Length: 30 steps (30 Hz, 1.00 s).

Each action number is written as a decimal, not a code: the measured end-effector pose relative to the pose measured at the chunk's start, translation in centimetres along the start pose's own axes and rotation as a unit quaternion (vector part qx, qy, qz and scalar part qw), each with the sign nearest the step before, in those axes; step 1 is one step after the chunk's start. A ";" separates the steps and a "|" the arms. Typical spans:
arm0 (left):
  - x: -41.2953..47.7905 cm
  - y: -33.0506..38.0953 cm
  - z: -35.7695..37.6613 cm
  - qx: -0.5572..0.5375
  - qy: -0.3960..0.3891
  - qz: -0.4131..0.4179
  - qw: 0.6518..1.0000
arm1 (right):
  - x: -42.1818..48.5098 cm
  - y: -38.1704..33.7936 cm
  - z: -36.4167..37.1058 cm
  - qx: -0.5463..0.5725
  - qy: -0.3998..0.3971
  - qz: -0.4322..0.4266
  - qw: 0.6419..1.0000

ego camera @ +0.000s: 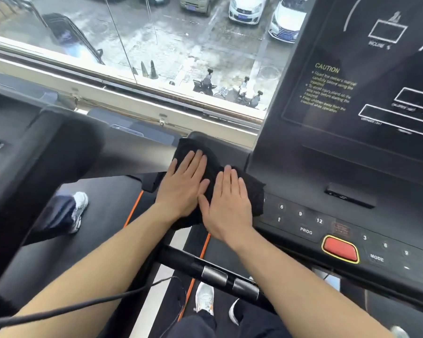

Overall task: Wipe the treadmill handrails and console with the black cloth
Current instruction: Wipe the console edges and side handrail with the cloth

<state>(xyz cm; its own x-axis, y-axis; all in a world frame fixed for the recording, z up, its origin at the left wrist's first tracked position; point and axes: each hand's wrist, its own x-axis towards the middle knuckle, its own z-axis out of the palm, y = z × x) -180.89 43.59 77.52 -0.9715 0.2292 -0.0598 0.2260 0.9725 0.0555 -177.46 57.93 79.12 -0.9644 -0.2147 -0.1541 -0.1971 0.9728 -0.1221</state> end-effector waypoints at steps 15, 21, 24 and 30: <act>8.7 2.3 -0.5 -0.010 -0.016 0.062 0.998 | 2.7 1.9 -1.5 -0.047 0.040 0.034 0.998; 3.7 0.1 -0.1 0.007 -0.021 0.070 0.997 | -0.8 2.0 0.1 -0.048 0.035 -0.076 0.995; 4.3 0.0 -0.5 0.019 0.025 0.056 0.998 | 1.1 2.4 -0.7 -0.074 0.010 -0.136 0.988; 5.9 -1.0 -1.4 0.111 0.063 0.112 0.986 | 1.9 2.6 -1.5 -0.146 -0.021 -0.161 0.976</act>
<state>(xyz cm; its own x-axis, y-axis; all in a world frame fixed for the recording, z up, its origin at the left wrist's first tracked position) -186.96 43.96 78.46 -0.8938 0.4451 0.0546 0.4314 0.8867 -0.1661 -180.05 60.21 80.03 -0.8378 -0.5099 -0.1954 -0.5357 0.8368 0.1134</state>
